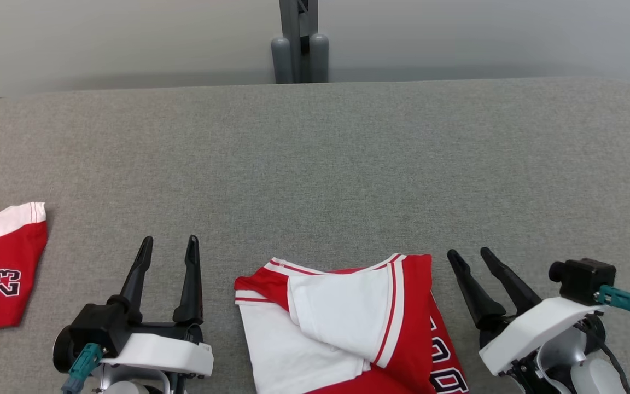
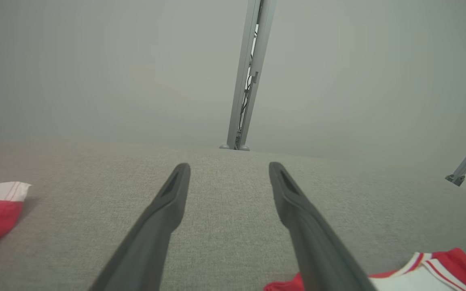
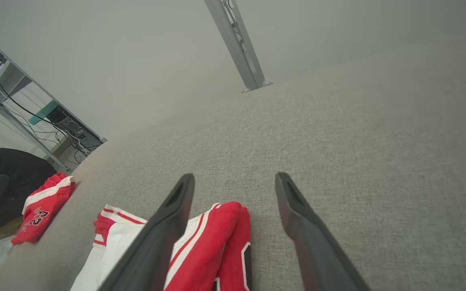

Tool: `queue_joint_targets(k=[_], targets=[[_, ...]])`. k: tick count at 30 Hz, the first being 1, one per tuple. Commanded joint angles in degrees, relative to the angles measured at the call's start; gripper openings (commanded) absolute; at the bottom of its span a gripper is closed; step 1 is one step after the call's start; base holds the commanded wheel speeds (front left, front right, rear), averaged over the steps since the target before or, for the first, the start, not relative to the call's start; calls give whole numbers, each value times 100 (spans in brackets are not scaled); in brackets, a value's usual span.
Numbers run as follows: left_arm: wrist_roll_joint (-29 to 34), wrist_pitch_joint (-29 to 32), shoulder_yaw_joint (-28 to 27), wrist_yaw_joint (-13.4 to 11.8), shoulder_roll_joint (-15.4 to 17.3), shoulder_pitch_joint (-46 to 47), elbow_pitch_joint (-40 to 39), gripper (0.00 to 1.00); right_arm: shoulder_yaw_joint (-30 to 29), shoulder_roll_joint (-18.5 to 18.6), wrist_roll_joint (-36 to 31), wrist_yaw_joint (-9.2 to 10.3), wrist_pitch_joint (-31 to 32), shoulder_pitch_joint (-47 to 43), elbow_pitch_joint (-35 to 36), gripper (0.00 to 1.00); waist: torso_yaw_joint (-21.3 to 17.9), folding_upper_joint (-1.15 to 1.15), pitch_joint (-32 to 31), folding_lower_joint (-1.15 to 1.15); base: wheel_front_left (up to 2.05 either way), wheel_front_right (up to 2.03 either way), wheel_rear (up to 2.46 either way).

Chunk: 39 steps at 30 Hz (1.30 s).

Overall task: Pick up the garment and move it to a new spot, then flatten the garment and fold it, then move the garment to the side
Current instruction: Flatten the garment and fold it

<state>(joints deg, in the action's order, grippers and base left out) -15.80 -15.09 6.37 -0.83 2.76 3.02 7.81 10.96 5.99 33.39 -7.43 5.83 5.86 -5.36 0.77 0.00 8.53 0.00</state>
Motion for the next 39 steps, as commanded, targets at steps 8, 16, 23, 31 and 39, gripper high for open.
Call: queue_joint_targets(k=[8,16,23,31,39], targets=[[0,-7,98,-20,25,245,59,100,224,78,297,-10,459,399,-562,100,252,0,246,0,0,0,0],[-16,-7,137,-53,25,260,73,100,325,123,516,-10,576,570,-859,100,388,0,325,0,0,0,0],[2,-7,157,-66,25,301,67,100,468,174,674,-10,572,642,-918,0,425,0,365,0,0,0,0],[28,-7,154,-80,25,319,90,100,684,278,939,-10,521,651,-752,0,398,0,347,0,0,0,0],[27,-7,96,-56,25,234,143,100,1100,375,1734,-10,771,420,2,0,350,0,156,0,0,0,0]])
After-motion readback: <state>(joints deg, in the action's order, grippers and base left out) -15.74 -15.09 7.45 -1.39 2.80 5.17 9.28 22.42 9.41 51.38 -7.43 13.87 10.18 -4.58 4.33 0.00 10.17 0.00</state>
